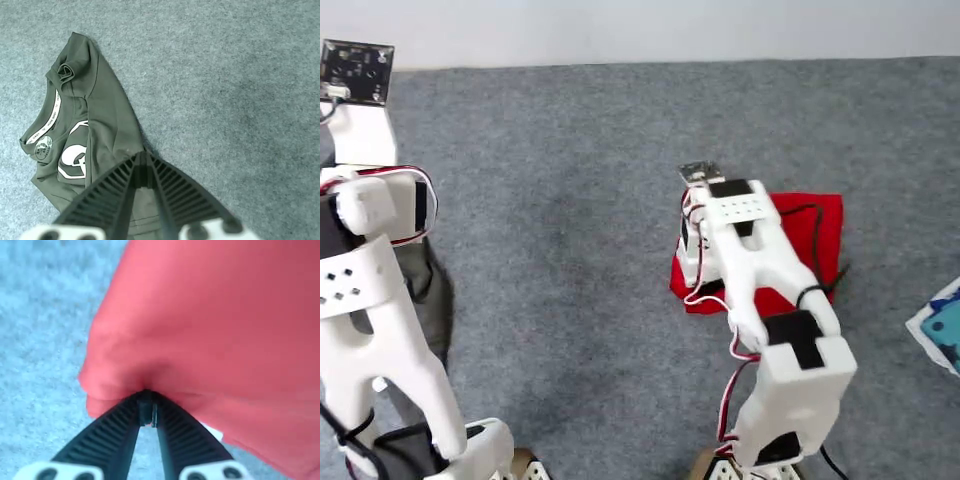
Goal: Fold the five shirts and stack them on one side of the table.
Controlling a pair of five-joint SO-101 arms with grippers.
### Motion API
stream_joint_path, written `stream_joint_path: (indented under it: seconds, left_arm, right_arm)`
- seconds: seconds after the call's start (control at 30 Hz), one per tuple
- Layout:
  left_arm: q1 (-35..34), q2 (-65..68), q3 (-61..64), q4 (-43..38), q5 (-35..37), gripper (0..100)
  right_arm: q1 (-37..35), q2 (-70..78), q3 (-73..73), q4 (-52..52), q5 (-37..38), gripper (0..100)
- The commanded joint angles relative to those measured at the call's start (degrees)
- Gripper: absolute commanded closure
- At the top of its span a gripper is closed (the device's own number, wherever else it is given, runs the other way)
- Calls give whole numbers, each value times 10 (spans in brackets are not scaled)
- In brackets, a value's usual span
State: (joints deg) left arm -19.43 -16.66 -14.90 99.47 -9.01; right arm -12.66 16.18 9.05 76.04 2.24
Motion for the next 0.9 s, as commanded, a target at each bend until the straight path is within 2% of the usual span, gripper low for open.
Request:
stream_joint_path:
  seconds: [0.0, 0.23, 0.47, 0.57, 0.87]
  left_arm:
    - [0, -20, -2, 11, -4, 998]
    - [1, -19, -2, 11, -4, 998]
    - [1, -19, -2, 11, -4, 998]
    - [1, -19, -2, 11, -4, 998]
    - [1, -19, -2, 11, -4, 998]
  right_arm:
    - [34, -87, -17, 8, 28, 989]
    - [66, -136, -41, -47, 63, 989]
    - [63, -40, -49, -251, 63, 989]
    - [65, 21, -74, -305, 61, 989]
    - [25, 186, -220, -291, 62, 989]
